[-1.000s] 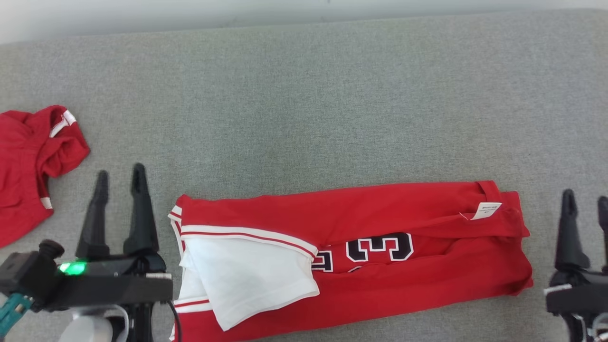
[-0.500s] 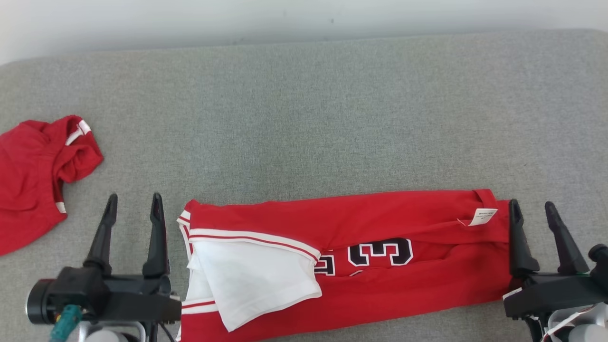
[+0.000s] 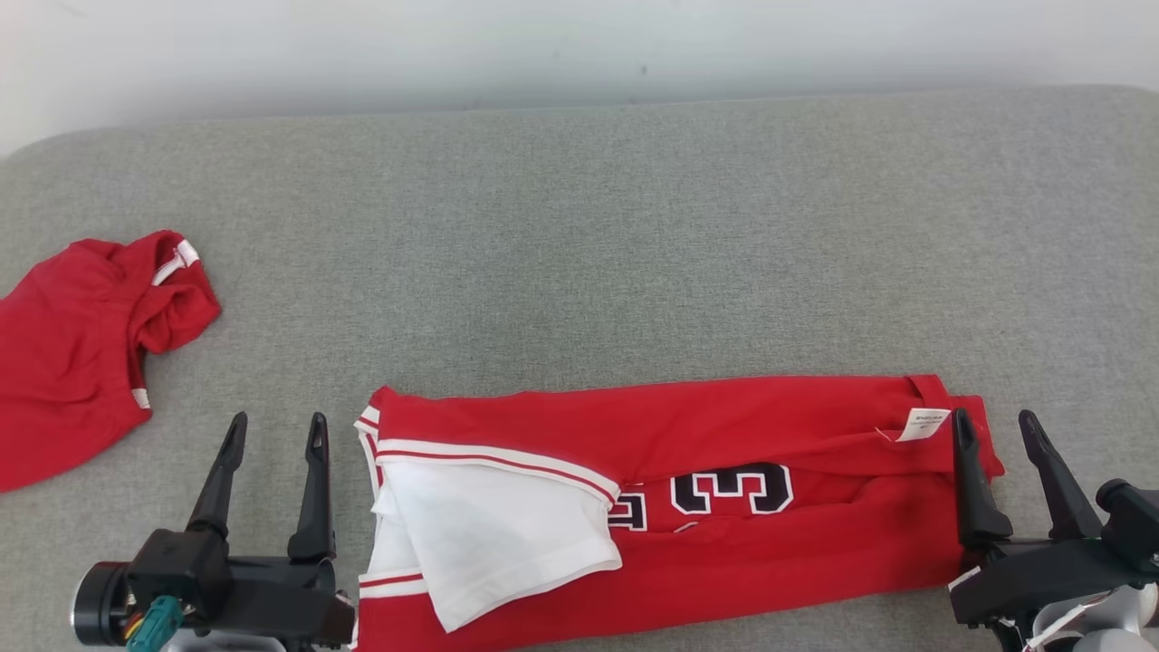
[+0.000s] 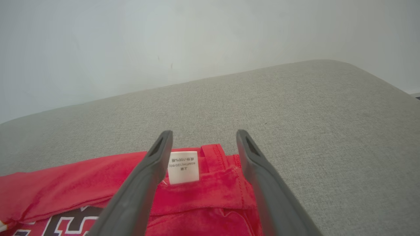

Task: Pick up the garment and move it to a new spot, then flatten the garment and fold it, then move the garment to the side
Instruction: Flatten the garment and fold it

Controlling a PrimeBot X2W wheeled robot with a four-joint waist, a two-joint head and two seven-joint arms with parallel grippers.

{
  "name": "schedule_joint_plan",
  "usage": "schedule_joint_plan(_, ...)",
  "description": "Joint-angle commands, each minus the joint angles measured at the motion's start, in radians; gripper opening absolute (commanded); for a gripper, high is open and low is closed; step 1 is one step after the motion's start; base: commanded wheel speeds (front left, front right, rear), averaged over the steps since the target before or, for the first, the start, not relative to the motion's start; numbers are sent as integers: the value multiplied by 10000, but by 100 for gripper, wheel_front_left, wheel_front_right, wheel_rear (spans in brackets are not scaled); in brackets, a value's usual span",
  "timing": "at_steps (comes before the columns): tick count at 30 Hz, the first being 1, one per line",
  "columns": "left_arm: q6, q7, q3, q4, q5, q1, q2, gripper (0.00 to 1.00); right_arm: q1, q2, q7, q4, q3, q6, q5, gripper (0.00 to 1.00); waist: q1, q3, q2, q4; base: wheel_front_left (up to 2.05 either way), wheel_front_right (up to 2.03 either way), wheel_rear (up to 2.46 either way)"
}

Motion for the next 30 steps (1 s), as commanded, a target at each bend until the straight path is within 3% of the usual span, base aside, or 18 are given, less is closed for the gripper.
schedule_joint_plan(1, -45, -51, 26, 59, 101, 36, -42, 100, 95, -109, 51, 87, 0, -6, 27, 100, 1, -3, 0, 51, 0, 0, 0)
schedule_joint_plan(10, -281, -52, -37, 227, 205, -217, -373, 100, 279, -485, 572, 1189, -120, -6, -74, 100, 1, 244, 0, 436, 0, 0, 0)
schedule_joint_plan(22, -535, -52, 180, 371, 339, -350, -691, 100, -82, -110, 395, 3129, 55, -6, 603, 99, 1, 535, 0, 579, 0, 0, 0)
schedule_joint_plan(24, -535, -52, 250, 354, 368, -364, -700, 100, -102, 9, 290, 3418, 135, -6, 781, 39, 1, 553, 0, 568, 0, 0, 0)
schedule_joint_plan(25, -561, -52, 277, 343, 389, -383, -711, 100, -106, 68, 256, 3556, 182, -6, 912, 0, 1, 564, 0, 567, 0, 0, 0)
schedule_joint_plan(30, -597, -52, 442, 241, 473, -410, -775, 100, -300, 15, -515, 3700, 18, -26, 1346, 0, 1, 647, 0, 494, 0, 0, 0)
